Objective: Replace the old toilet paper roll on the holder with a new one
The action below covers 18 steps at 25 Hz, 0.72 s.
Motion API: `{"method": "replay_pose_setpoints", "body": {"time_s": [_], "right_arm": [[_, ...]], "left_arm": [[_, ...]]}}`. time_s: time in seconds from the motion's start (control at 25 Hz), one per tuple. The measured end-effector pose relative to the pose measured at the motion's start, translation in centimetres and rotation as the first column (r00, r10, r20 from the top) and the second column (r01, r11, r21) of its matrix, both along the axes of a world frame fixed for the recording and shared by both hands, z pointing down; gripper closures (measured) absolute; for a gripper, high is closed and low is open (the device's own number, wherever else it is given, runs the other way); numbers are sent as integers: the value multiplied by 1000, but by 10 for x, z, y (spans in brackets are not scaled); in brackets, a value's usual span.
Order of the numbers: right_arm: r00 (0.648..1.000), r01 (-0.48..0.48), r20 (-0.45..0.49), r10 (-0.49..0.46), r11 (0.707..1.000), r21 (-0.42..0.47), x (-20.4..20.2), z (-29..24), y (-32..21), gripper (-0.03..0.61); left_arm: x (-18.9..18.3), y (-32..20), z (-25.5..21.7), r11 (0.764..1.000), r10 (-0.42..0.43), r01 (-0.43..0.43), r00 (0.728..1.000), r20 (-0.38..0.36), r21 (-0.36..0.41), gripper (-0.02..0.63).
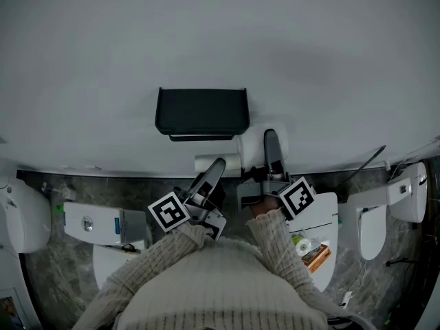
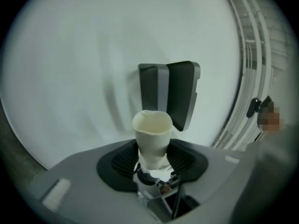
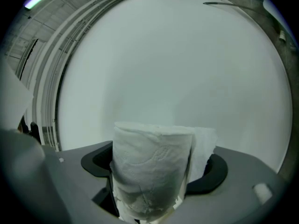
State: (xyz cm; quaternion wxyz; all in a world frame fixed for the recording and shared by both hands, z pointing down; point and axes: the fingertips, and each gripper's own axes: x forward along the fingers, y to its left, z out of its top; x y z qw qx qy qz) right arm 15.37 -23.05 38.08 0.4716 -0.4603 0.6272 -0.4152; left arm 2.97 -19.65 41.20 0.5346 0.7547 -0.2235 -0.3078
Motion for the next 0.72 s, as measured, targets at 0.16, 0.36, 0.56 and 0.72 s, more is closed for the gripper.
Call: {"method": "replay_pose_setpoints", "body": {"time_s": [0.16,0.36,0.56,0.72], "right_arm": [[1000,5,-4,-5,1000,4,-4,-2,-5,140],[1000,11,-12,-11,1000,19,-9,-6,-11,140],[1000,22,-10,-22,1000,19,-10,-8,-13,140],[999,40,-6,-40,999,8,-15,-5,-14,140]], "left_arm": [[-3,0,-2,1000,-2,2,1000,-7,7,434],[-7,3,1,1000,3,-3,1000,-4,-1,434],[-10,4,1,1000,-3,3,1000,4,0,434],[-11,3,2,1000,-20,20,1000,-2,-18,434]]}}
